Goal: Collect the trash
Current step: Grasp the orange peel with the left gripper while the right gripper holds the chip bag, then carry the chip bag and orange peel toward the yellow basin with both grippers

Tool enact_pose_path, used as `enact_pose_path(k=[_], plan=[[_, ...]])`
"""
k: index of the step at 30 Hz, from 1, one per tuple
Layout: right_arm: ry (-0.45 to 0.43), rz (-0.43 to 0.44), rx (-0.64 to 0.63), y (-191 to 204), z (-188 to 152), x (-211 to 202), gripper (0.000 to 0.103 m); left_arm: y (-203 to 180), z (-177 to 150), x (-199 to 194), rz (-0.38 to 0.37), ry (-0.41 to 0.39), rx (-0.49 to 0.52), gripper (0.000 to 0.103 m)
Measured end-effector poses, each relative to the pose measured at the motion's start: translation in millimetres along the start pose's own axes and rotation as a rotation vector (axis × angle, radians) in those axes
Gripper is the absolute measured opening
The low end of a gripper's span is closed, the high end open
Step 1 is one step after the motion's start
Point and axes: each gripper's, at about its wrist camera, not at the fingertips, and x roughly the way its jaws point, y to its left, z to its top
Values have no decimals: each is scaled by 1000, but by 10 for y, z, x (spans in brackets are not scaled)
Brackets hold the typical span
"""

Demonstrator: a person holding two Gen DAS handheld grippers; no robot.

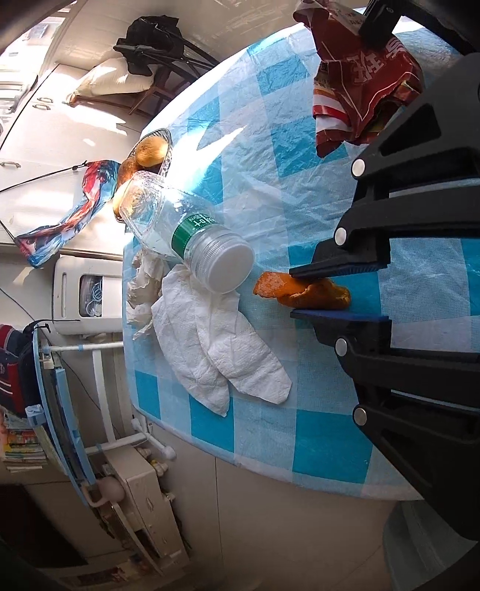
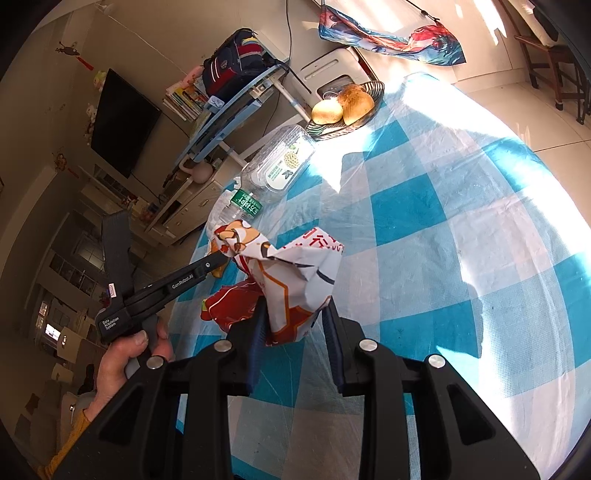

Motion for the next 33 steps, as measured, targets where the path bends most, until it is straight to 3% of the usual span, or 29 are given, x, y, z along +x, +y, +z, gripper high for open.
enact_pose_path(k=[8,17,33], plan=[[-18,11,-17,110,-70,-111,30,75,-265,-450,-30,-35,-67,15],[-37,13,-52,239,-144,-261,30,53,-475,-920,-8,-63,-122,16],[-68,5,-98,354,-256,-517,30,-115,-810,-1481,-10,-96,-126,16]])
